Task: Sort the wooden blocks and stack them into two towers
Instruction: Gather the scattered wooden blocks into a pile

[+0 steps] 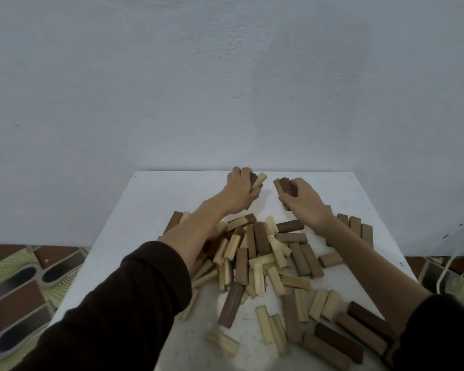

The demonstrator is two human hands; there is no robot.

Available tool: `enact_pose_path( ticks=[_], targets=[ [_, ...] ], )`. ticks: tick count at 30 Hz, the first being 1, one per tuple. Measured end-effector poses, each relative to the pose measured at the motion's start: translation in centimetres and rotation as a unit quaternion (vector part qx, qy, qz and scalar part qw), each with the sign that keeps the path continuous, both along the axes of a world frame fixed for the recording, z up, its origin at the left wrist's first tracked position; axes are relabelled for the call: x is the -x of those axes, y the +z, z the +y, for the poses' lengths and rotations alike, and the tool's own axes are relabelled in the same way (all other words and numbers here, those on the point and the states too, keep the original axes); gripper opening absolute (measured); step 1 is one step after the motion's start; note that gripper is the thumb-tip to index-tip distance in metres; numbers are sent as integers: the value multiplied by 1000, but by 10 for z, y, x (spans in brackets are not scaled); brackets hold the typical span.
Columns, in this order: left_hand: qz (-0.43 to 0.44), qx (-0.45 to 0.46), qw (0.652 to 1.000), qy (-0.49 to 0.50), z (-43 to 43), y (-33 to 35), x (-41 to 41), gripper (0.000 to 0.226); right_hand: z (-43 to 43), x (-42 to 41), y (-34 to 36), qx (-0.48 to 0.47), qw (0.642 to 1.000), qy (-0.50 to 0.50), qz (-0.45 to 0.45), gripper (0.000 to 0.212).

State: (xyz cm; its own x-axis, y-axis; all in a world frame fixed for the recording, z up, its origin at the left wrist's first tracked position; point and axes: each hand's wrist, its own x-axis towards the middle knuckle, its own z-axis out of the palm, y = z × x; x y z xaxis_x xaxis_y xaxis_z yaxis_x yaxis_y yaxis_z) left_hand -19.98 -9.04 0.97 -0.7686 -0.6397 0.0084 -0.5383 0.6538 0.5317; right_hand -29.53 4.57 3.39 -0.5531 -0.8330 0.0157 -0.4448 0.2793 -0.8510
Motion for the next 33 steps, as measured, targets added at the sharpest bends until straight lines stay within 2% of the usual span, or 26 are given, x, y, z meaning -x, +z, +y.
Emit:
enact_pose_path(
  ticks=[4, 10, 12, 14, 18, 21, 24, 27, 29, 31, 33],
  targets=[
    [6, -8, 1000, 27, -2, 7, -52, 47, 3, -48, -2, -8, 999, 52, 4, 16],
    [16, 43, 999, 25, 14, 3, -123, 51, -8, -96, -28, -38, 992, 75, 97, 25],
    [24, 99, 995, -10, 27, -3, -145, 52, -10, -105, -30, -64, 984, 81, 146, 24],
    [26, 172, 983, -60, 40, -14, -165, 52, -11, -111, -30, -94, 975, 82, 185, 34],
    [8, 247, 964, -100, 57, -42, -189, 55, -13, -114, -30, -109, 968, 94, 203, 39],
    [-14, 255, 960, -112, 64, -65, -199, 53, -17, -113, -36, -152, 950, 106, 250, 40],
    [-45, 247, 963, -96, 66, -75, -207, 64, -20, -111, -42, -205, 920, 125, 311, 46],
    [-28, 238, 968, -75, 64, -78, -212, 68, -22, -109, -43, -228, 899, 148, 342, 47],
    [-19, 232, 971, -47, 62, -81, -215, 66, -24, -109, -40, -227, 902, 151, 334, 47],
    [-15, 217, 976, -29, 62, -84, -216, 66, -28, -107, -43, -215, 918, 162, 293, 50],
    [-3, 203, 979, -26, 62, -87, -217, 67, -31, -106, -43, -232, 916, 194, 262, 55]
  ],
)
